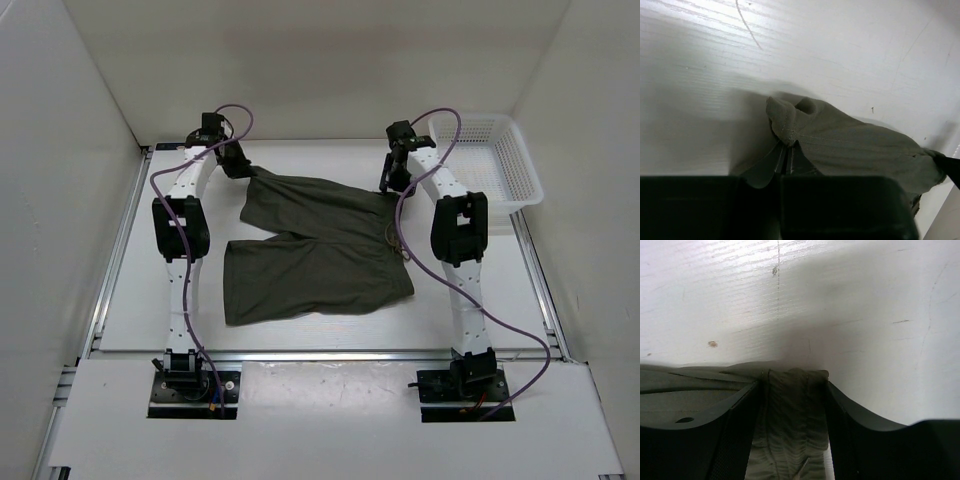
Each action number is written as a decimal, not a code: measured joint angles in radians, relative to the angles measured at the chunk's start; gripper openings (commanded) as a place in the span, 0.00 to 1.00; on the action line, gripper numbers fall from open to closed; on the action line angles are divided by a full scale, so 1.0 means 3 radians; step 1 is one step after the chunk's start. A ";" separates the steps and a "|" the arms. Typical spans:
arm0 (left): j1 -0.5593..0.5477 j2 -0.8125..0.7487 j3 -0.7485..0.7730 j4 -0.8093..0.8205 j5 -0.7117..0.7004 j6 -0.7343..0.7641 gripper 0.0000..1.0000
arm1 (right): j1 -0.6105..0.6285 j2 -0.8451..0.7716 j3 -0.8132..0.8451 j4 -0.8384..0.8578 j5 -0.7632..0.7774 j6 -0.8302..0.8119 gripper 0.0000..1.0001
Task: Fold and stack the shorts
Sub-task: Fold the shorts
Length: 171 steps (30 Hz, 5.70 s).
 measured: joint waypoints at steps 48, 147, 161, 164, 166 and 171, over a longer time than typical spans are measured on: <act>0.0039 0.0001 -0.0028 -0.0005 0.0074 0.0076 0.11 | -0.0244 0.0061 -0.0114 0.0267 -0.0715 -0.0421 0.29; -0.0298 -0.2928 -0.4714 0.0093 -0.0621 -0.0406 0.10 | 0.0221 -0.3652 -0.4724 0.0779 -0.0773 0.1476 0.41; -0.0315 -0.3175 -0.4412 -0.0230 -0.0793 -0.0300 0.50 | 0.0207 -0.3955 -0.4498 0.0806 -0.0575 0.1648 0.00; -0.0314 -0.3170 -0.4322 -0.0238 -0.0800 -0.0261 0.51 | 0.0207 -0.3946 -0.4274 0.0809 -0.0523 0.1584 0.00; -0.0314 -0.3154 -0.4308 -0.0245 -0.0805 -0.0239 0.50 | 0.0211 -0.3934 -0.4210 0.0827 -0.0505 0.1553 0.00; -0.0314 -0.3080 -0.4308 -0.0257 -0.0834 -0.0217 0.60 | 0.0214 -0.3891 -0.4205 0.0814 -0.0501 0.1527 0.00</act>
